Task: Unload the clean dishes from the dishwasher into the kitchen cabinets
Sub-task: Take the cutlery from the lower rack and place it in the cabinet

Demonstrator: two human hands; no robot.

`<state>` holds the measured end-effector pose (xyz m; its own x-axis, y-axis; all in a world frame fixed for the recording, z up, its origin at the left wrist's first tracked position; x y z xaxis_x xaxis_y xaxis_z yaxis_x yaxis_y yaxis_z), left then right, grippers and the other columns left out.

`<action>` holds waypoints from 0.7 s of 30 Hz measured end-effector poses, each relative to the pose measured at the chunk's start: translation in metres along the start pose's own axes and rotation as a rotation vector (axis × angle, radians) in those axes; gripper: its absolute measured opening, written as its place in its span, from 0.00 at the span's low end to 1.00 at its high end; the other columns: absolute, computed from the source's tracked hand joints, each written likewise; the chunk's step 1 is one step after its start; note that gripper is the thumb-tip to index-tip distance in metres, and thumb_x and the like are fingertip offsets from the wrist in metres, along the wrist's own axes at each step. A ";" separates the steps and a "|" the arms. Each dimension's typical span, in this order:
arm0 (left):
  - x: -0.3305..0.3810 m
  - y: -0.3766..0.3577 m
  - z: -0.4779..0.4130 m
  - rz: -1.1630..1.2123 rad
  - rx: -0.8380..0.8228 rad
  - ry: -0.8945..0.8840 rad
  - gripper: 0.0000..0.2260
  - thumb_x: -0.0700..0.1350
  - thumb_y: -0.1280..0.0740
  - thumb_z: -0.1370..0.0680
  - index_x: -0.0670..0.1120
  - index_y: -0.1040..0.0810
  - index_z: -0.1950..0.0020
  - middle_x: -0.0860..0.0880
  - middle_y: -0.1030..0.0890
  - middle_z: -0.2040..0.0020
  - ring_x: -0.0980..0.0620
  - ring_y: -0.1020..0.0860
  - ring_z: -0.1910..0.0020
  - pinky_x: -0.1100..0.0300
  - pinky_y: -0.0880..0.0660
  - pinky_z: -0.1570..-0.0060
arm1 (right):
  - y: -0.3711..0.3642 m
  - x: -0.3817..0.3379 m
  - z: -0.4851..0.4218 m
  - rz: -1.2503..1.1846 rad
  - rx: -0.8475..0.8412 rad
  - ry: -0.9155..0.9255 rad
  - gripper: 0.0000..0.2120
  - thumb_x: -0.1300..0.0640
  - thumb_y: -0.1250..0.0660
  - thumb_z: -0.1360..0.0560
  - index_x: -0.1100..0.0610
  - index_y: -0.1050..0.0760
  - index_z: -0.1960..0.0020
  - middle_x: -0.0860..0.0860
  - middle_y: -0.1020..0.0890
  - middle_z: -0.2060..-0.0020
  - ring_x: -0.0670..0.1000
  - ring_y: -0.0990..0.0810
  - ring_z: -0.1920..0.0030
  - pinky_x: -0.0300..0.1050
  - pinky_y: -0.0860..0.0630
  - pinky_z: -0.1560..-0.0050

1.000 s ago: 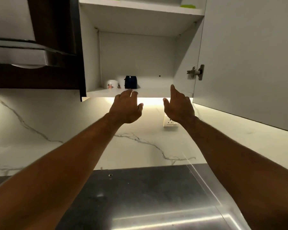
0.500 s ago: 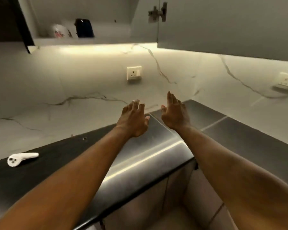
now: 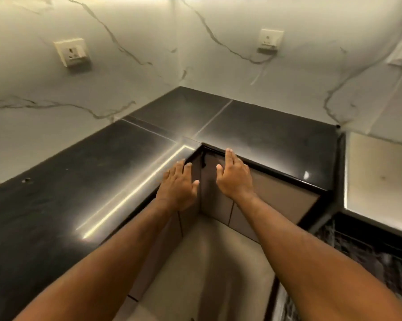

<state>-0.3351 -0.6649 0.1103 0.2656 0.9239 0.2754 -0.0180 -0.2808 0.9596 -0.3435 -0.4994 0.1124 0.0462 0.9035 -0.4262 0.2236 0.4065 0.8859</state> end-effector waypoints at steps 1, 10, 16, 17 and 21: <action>0.014 -0.013 0.008 -0.002 -0.029 -0.023 0.29 0.55 0.43 0.19 0.44 0.45 0.21 0.42 0.46 0.21 0.45 0.48 0.21 0.49 0.51 0.24 | 0.000 0.017 0.017 0.002 -0.002 -0.031 0.31 0.49 0.43 0.20 0.61 0.46 0.22 0.58 0.38 0.24 0.56 0.38 0.25 0.51 0.41 0.29; 0.107 -0.107 0.094 0.013 -0.271 -0.231 0.28 0.56 0.44 0.18 0.46 0.46 0.21 0.44 0.47 0.20 0.46 0.50 0.21 0.49 0.51 0.24 | -0.014 0.130 0.182 -0.001 -0.058 -0.319 0.30 0.47 0.46 0.18 0.58 0.48 0.21 0.55 0.40 0.23 0.53 0.40 0.24 0.50 0.41 0.27; 0.146 -0.145 0.143 0.010 -0.384 -0.355 0.28 0.56 0.45 0.17 0.46 0.47 0.21 0.44 0.48 0.20 0.46 0.50 0.21 0.49 0.51 0.24 | -0.018 0.164 0.278 0.009 -0.066 -0.476 0.29 0.46 0.48 0.18 0.57 0.49 0.21 0.53 0.41 0.23 0.52 0.42 0.24 0.49 0.43 0.27; 0.149 -0.149 0.149 0.012 -0.393 -0.383 0.28 0.56 0.45 0.17 0.45 0.46 0.21 0.44 0.47 0.20 0.46 0.50 0.21 0.49 0.51 0.24 | -0.019 0.166 0.290 0.016 -0.063 -0.500 0.29 0.46 0.48 0.18 0.57 0.48 0.21 0.53 0.41 0.23 0.52 0.41 0.24 0.49 0.43 0.27; 0.158 -0.167 0.178 0.023 -0.450 -0.488 0.28 0.56 0.44 0.18 0.45 0.46 0.21 0.43 0.46 0.20 0.46 0.49 0.21 0.49 0.50 0.24 | -0.016 0.168 0.332 0.110 -0.066 -0.517 0.29 0.47 0.47 0.19 0.58 0.46 0.22 0.55 0.39 0.24 0.53 0.40 0.25 0.51 0.40 0.26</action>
<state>-0.1191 -0.5183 -0.0173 0.6647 0.6653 0.3400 -0.4018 -0.0653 0.9134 -0.0164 -0.3995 -0.0341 0.5437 0.7629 -0.3497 0.1295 0.3354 0.9331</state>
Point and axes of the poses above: each hand's wrist, its own z-axis away from the middle knuckle, its own y-axis out of the back of the hand, x = y × z, the point moved 7 cm from there along -z, towards the middle knuckle
